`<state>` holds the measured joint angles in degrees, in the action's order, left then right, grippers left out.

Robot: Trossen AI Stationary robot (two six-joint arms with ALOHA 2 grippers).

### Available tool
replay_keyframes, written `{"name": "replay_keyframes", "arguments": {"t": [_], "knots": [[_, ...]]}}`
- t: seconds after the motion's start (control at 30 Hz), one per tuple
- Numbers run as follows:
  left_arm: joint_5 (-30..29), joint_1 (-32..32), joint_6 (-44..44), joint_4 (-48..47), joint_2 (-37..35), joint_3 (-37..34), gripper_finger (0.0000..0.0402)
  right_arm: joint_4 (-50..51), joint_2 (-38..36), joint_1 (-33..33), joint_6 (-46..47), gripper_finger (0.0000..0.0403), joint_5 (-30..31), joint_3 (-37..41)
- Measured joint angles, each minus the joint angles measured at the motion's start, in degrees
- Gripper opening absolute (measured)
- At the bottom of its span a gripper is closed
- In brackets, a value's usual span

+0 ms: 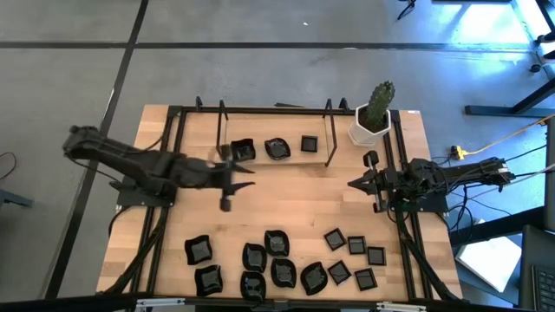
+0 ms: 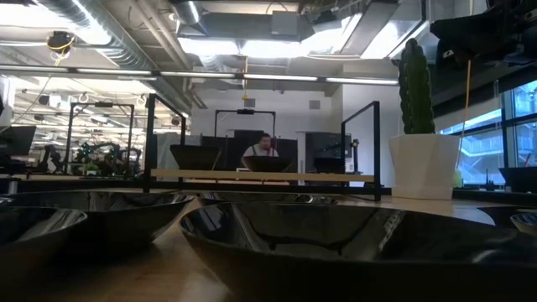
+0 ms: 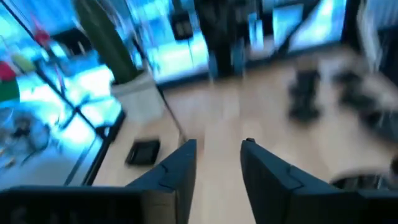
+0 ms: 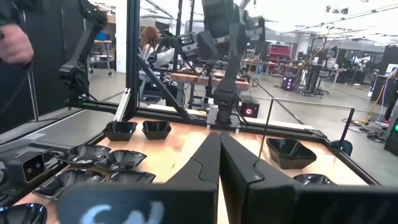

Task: Pick & Place Mini shaped plates
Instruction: Stack the black leaf-shaped plate on top of the black leaf-shaped plate on the shelf

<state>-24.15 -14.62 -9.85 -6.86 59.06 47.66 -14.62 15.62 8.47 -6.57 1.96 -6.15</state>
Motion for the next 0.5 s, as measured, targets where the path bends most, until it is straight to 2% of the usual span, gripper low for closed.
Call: {"name": "replay_keyframes", "arguments": {"t": [0.07, 0.17, 0.27, 0.33, 0.5], "knots": [[-0.2, -0.3, 0.9, 14.3, -5.2, -10.1, 0.0100, -0.1, 0.0, 0.0, -0.1, 0.0006, 0.0, 0.0], [-3.2, -0.3, 3.3, 34.7, -9.3, -23.6, 0.0067, -0.2, 0.0, 0.0, -0.1, 0.0006, 0.1, 0.0], [-4.4, -0.3, 0.5, 48.2, -11.2, -33.3, 0.0030, -0.3, 0.0, 0.0, -0.9, 0.0006, 0.8, 0.0], [-4.9, -0.3, -0.9, 52.9, -12.1, -37.4, 0.0009, -0.3, 0.0, 0.0, -1.7, 0.0006, 2.4, 0.0], [-7.5, -0.3, -2.7, 53.0, -15.2, -41.0, 0.0003, -0.1, 0.0, 0.0, -2.7, 0.0006, 5.2, 0.0]]}}
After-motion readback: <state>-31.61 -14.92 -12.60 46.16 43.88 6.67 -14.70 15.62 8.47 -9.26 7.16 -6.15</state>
